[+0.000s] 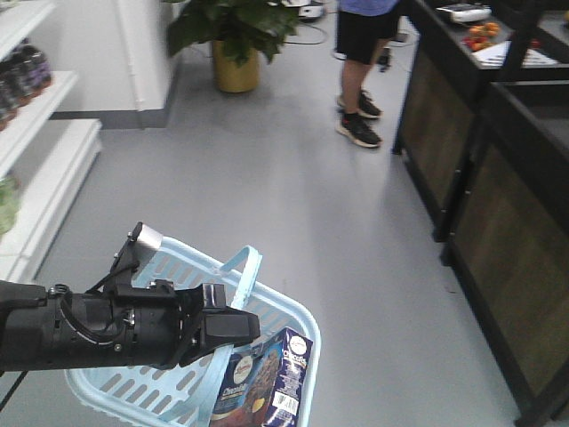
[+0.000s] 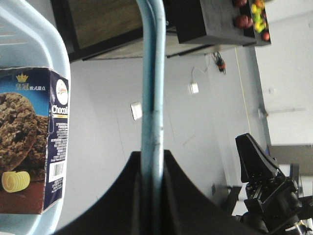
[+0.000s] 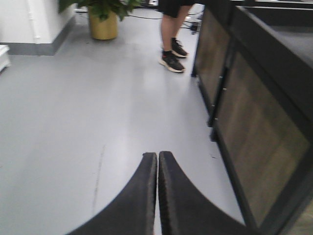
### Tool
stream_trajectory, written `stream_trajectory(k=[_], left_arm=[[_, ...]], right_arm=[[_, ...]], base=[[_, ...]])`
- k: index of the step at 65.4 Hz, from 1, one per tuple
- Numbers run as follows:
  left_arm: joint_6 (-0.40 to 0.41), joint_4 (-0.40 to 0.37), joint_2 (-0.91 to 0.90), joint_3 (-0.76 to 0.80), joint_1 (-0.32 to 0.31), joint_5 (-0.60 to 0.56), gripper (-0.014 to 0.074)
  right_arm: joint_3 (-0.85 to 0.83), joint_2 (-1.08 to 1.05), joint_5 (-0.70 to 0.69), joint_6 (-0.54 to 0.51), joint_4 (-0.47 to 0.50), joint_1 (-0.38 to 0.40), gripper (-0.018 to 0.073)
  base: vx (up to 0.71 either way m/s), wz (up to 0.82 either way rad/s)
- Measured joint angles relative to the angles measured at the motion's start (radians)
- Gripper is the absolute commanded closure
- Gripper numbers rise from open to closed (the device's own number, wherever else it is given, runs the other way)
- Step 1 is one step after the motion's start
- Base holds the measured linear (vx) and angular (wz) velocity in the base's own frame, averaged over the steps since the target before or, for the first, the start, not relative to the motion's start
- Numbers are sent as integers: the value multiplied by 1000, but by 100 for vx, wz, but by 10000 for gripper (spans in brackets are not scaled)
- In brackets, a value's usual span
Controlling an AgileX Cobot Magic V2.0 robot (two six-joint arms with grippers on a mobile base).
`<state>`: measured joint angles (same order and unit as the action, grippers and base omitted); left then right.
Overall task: Left arm holds basket, right arm returns cookies
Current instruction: 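Hold the basket with the left gripper while driving toward the snack shelf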
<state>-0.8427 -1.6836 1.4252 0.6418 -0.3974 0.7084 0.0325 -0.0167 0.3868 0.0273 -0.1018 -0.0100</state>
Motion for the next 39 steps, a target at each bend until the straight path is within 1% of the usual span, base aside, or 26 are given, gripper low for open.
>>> stream_trajectory(k=[9, 17, 26, 39], left_arm=[[0, 0, 0, 0, 0, 3, 603], [0, 0, 0, 0, 0, 8, 603], [0, 0, 0, 0, 0, 10, 603], [0, 0, 0, 0, 0, 10, 603]], right_arm=[[0, 0, 0, 0, 0, 0, 563], [0, 0, 0, 0, 0, 0, 563], [0, 0, 0, 0, 0, 0, 563], [0, 0, 0, 0, 0, 0, 563]], base=[[20, -45], [22, -25], [26, -6], [31, 7]])
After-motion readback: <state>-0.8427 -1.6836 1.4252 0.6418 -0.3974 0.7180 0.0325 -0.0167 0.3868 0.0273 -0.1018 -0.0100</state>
